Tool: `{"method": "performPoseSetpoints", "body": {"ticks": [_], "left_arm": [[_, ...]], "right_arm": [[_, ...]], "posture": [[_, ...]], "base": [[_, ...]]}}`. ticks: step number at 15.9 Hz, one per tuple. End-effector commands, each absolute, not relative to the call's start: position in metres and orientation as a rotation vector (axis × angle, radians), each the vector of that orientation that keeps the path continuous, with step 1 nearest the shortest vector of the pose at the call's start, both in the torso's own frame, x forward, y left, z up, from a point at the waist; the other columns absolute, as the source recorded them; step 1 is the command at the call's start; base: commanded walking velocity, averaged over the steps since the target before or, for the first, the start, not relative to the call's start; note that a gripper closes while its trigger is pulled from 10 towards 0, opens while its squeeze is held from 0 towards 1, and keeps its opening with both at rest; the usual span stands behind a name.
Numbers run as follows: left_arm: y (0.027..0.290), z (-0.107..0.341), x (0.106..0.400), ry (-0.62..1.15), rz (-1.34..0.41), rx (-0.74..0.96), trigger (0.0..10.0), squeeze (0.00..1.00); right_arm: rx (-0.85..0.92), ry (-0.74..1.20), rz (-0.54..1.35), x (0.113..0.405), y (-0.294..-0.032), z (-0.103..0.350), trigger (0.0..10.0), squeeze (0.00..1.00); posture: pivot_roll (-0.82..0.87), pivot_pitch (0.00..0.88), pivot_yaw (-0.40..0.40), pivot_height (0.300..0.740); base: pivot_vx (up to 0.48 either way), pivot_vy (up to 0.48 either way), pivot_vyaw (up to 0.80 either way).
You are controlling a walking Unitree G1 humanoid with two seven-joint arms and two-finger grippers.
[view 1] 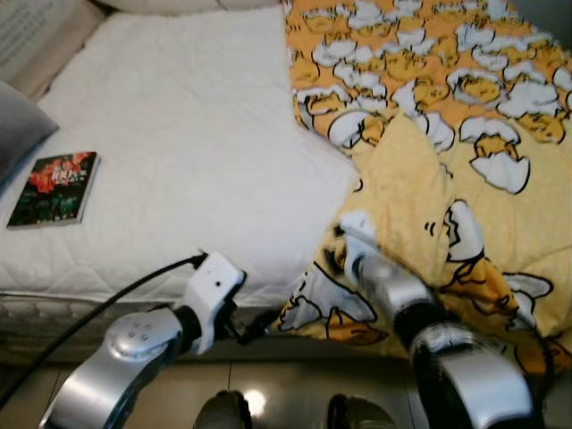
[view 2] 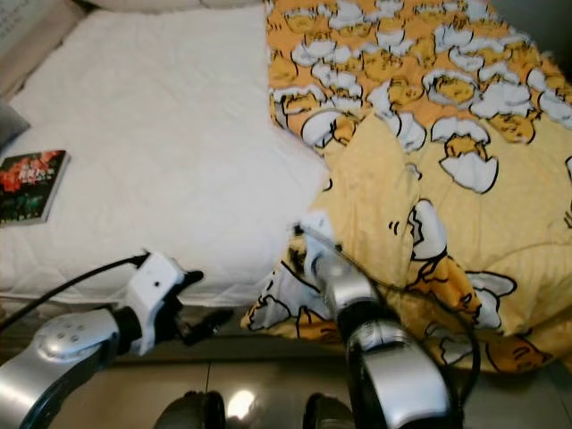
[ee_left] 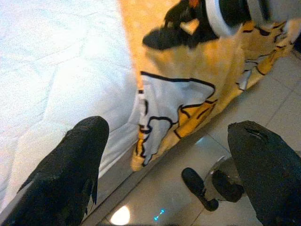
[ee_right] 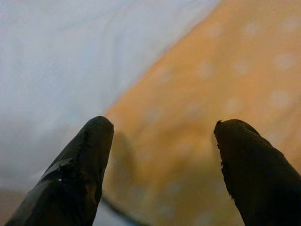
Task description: Clean up the room
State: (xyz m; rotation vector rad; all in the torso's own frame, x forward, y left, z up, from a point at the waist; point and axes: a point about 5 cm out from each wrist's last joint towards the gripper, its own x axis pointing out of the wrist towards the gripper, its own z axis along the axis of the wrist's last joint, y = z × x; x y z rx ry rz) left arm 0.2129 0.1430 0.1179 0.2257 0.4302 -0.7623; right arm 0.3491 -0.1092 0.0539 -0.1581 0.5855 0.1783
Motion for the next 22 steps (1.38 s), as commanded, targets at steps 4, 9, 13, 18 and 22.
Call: {"method": "performPoseSetpoints", "body": {"ticks": [4, 9, 13, 18, 22], "left_arm": [[0.151, 0.128, 0.193, 0.41, -0.729, 0.25, 10.0, 0.0], [0.16, 0.133, 0.182, 0.425, -0.696, 0.25, 10.0, 0.0], [0.16, 0.133, 0.18, 0.434, -0.692, 0.247, 10.0, 0.0], [0.159, 0.134, 0.183, 0.433, -0.696, 0.247, 10.0, 0.0], [0.158, 0.135, 0.186, 0.43, -0.709, 0.243, 10.0, 0.0]], "right_arm": [[-0.138, 0.591, 0.114, 0.355, -0.111, 0.058, 10.0, 0.0], [-0.104, 0.612, 0.148, 0.354, -0.111, 0.056, 0.0, 0.0], [-0.099, 0.617, 0.146, 0.354, -0.113, 0.055, 0.0, 0.0], [-0.077, 0.615, 0.154, 0.353, -0.113, 0.055, 0.0, 0.0], [-0.061, 0.61, 0.156, 0.354, -0.115, 0.056, 0.0, 0.0]], "posture": [[0.19, 0.302, 0.025, 0.74], [0.21, 0.326, 0.008, 0.74], [0.21, 0.328, 0.011, 0.74], [0.21, 0.318, 0.02, 0.74], [0.21, 0.31, 0.026, 0.74]], "base": [[0.0, 0.0, 0.0], [0.0, 0.0, 0.0], [0.0, 0.0, 0.0], [0.0, 0.0, 0.0], [0.0, 0.0, 0.0]]}}
